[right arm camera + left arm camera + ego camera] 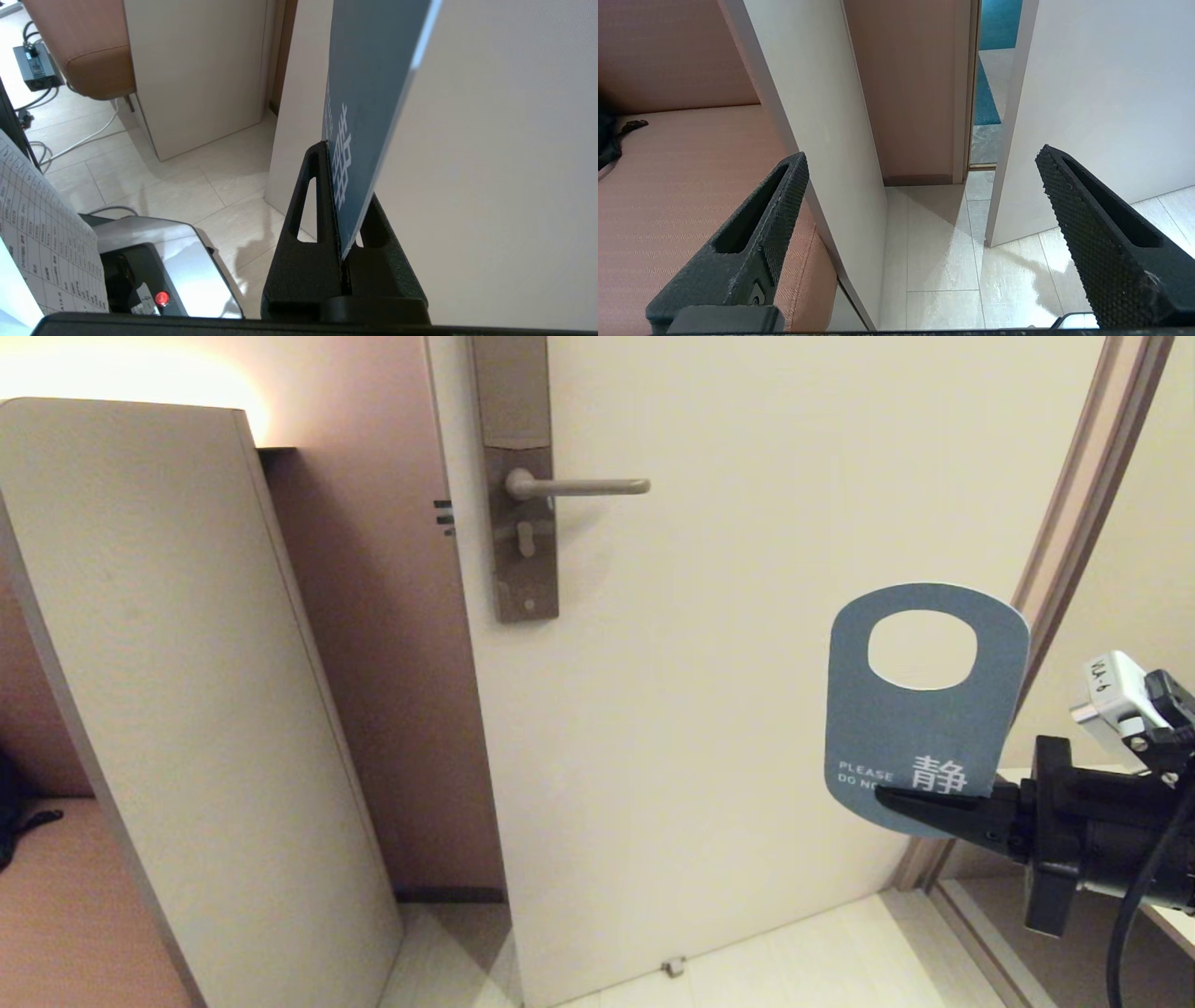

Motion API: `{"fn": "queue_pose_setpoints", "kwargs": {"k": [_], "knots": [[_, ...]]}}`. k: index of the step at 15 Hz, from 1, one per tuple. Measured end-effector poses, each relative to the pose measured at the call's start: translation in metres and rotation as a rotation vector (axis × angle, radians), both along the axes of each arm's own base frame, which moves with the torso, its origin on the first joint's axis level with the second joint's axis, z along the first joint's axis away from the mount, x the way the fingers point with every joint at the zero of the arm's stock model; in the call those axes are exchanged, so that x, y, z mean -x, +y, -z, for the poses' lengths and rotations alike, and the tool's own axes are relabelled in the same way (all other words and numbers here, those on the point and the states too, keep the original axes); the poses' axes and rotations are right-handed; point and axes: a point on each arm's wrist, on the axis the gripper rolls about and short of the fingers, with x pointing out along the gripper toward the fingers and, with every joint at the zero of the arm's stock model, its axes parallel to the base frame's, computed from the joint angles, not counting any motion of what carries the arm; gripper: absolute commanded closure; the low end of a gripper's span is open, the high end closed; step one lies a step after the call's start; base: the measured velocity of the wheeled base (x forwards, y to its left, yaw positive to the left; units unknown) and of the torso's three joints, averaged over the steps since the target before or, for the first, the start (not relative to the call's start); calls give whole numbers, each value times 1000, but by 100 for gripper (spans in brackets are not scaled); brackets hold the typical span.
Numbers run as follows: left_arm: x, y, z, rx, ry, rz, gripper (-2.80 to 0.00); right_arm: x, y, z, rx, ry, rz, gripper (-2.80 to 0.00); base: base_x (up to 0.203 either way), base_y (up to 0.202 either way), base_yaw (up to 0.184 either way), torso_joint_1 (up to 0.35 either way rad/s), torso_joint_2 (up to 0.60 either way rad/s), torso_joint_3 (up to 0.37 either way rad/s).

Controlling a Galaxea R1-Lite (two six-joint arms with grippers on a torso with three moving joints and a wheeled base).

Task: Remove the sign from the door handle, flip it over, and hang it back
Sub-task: Hang the sign back with the other side facing out

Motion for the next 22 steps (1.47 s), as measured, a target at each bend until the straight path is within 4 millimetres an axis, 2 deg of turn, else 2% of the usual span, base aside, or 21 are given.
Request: {"fn": "queue_pose_setpoints", "kwargs": {"k": [8, 11, 17, 18, 22], "knots": [[1, 0, 5, -1, 47, -6, -280, -1, 0, 0, 0, 0, 1, 0, 0, 0, 0, 0, 0, 0], [1, 1, 5, -71, 56, -27, -280, -2, 0, 0, 0, 3, 0, 0, 0, 0, 0, 0, 0, 0], [2, 1, 9, -15, 92, -40, -280, -4, 1, -1, -7, -23, 0, 0, 0, 0, 0, 0, 0, 0], [2, 1, 9, -3, 96, -43, 0, -6, 1, -1, -11, -38, 0, 0, 0, 0, 0, 0, 0, 0], [2, 1, 10, 18, 103, -46, 0, -13, 3, -1, -17, -53, 0, 0, 0, 0, 0, 0, 0, 0]]}}
